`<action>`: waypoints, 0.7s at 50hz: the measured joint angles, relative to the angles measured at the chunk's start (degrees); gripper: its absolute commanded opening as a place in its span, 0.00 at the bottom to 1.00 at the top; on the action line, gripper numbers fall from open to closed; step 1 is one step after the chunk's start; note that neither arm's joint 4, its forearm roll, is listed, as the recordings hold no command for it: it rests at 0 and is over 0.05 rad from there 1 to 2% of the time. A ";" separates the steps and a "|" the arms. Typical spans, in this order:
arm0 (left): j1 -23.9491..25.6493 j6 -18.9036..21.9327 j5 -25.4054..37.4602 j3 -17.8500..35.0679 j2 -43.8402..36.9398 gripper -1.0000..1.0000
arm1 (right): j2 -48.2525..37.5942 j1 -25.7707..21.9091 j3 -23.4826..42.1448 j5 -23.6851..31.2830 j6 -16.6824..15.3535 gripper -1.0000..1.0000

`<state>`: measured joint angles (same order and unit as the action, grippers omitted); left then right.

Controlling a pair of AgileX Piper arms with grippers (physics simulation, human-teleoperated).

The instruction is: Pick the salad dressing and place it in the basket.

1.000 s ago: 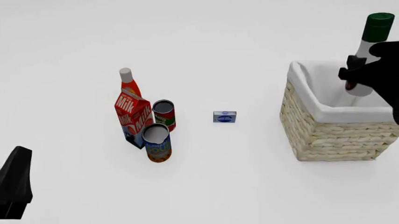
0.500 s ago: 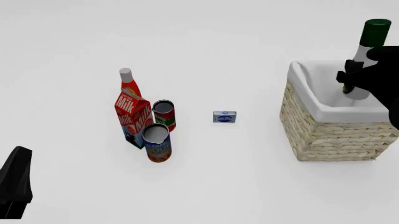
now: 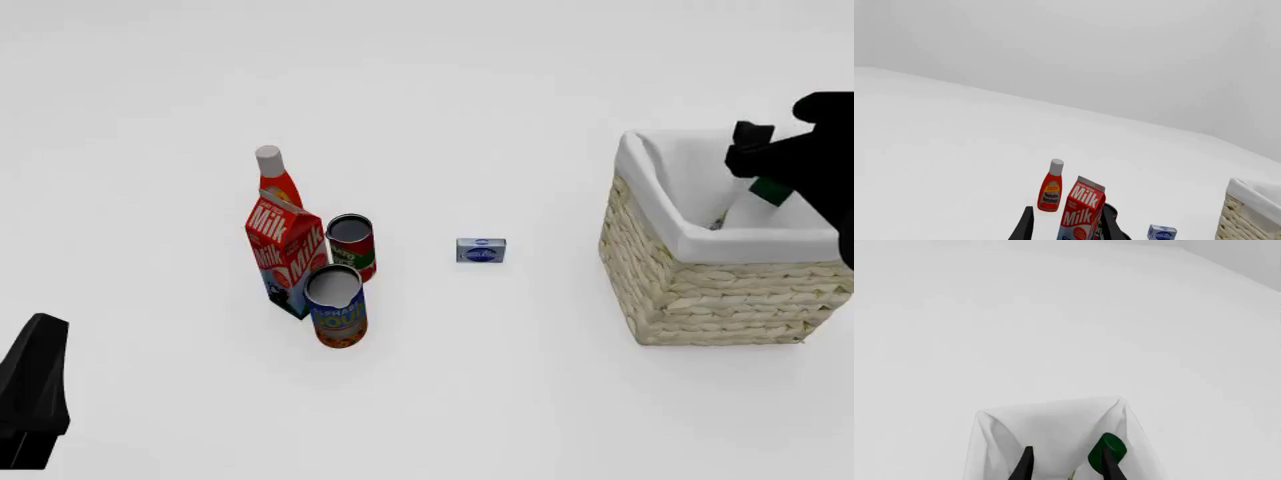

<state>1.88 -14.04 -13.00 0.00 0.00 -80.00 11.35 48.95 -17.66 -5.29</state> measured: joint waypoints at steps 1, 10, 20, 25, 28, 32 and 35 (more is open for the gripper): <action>0.00 0.00 0.00 0.00 0.00 1.00 | 0.04 -0.01 0.01 0.02 0.01 1.00; 0.01 0.11 0.00 0.00 0.00 1.00 | 0.52 -0.09 -0.07 0.21 0.30 1.00; 0.08 0.27 0.00 0.00 0.00 1.00 | 1.64 -0.13 -0.42 0.55 0.60 1.00; 0.11 0.32 -0.03 0.00 0.00 1.00 | 2.57 -0.24 -0.82 0.76 0.78 1.00; 0.15 0.36 -0.06 0.00 0.00 1.00 | 3.23 -0.31 -1.18 0.88 0.86 1.00; 0.22 0.40 -0.08 0.00 0.00 1.00 | 4.32 -0.49 -1.74 1.13 0.96 1.00; 0.26 0.43 -0.10 0.00 0.00 1.00 | 5.25 -0.67 -2.18 1.37 1.03 1.00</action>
<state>2.14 -13.60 -13.09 0.00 0.00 -74.76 10.68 46.77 -16.29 -4.26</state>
